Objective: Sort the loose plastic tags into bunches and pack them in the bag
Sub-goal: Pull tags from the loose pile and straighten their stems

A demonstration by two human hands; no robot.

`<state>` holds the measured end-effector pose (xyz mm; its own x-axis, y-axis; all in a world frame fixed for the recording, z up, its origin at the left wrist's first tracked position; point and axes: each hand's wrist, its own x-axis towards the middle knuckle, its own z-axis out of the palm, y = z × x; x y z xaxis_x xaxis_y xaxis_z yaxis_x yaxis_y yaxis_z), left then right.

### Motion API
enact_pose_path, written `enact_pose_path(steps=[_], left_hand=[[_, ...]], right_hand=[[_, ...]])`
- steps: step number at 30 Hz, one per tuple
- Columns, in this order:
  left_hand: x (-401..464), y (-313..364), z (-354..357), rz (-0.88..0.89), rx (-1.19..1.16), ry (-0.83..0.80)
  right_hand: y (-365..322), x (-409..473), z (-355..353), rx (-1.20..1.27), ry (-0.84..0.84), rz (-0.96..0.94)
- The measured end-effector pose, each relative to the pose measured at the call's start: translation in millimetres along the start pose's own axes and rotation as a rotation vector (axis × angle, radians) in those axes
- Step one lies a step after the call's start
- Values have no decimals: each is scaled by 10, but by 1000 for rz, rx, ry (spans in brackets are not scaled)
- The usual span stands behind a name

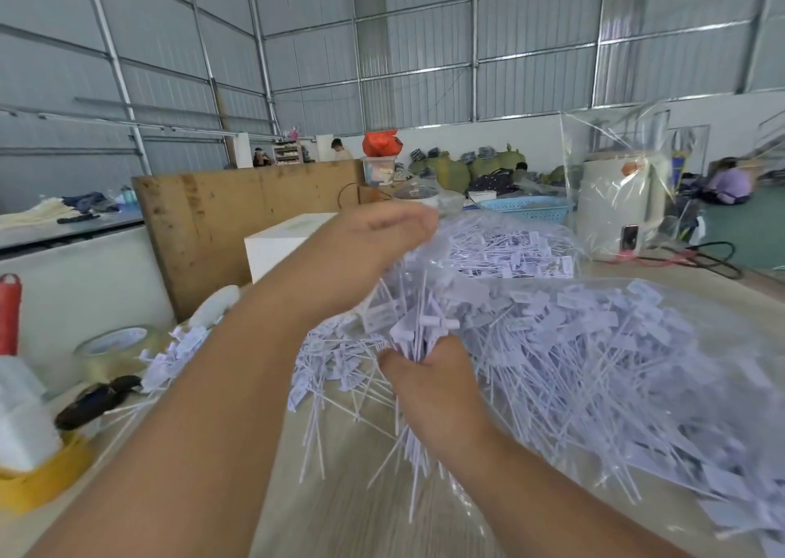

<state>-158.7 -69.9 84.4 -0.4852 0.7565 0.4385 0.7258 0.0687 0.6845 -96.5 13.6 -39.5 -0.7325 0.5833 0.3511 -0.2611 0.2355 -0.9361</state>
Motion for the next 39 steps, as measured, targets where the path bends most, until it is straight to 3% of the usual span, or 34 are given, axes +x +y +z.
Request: enact_pose_path(steps=[5, 8, 11, 13, 17, 19, 21, 23, 25, 29, 32, 36, 39], left_hand=[[62, -80, 114, 27, 130, 20], [6, -128, 193, 130, 303, 1], [21, -104, 126, 99, 179, 41], [47, -56, 63, 118, 61, 146], [132, 12, 42, 313, 25, 525], [162, 57, 36, 316, -65, 594], [176, 79, 45, 235, -37, 404], [159, 54, 111, 110, 193, 114], [126, 13, 168, 55, 321, -13], [32, -32, 186, 81, 384, -13], [-10, -27, 128, 20, 196, -40], [12, -38, -92, -19, 35, 131], [-16, -69, 5, -66, 103, -28]], right_hand=[[36, 18, 8, -3, -6, -30], [81, 47, 24, 4, 30, -13], [42, 50, -3, -26, 6, -18], [-6, 39, -42, -56, -33, -44], [-9, 10, -36, -69, -86, -92], [-3, 7, -13, -63, -115, -106], [12, 16, -17, -46, -121, -110], [44, 21, -27, -31, -100, -124], [63, 15, -21, -25, -79, -108], [77, 24, -24, -20, -65, -63], [78, 27, -39, 2, -58, -50], [29, 28, -17, 18, -54, -42], [26, 12, -3, 7, -53, -24]])
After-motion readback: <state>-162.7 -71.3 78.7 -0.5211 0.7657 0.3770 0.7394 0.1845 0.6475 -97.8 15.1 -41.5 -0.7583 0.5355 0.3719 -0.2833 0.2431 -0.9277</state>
